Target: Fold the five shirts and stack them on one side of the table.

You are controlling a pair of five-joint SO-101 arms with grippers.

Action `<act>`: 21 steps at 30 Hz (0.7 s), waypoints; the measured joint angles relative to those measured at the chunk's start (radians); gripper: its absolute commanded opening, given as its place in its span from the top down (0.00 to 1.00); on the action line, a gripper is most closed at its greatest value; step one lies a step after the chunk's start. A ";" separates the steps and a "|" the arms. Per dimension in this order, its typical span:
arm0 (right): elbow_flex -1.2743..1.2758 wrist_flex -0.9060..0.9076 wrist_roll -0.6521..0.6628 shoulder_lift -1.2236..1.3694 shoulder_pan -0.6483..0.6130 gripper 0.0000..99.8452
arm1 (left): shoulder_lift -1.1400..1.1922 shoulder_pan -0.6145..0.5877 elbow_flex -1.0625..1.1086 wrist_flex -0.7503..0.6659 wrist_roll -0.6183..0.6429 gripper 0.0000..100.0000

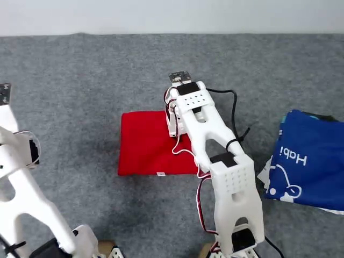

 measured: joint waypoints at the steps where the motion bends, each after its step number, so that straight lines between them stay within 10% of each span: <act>1: -0.002 0.003 0.005 -0.003 0.005 0.99 | 0.000 0.000 0.000 0.000 0.000 1.00; 8: 0.017 0.100 0.203 -0.086 0.100 0.99 | 0.000 0.000 0.000 0.000 0.000 1.00; 21: -0.041 -0.052 1.043 -0.132 0.385 0.99 | 0.000 0.000 0.000 0.000 0.000 1.00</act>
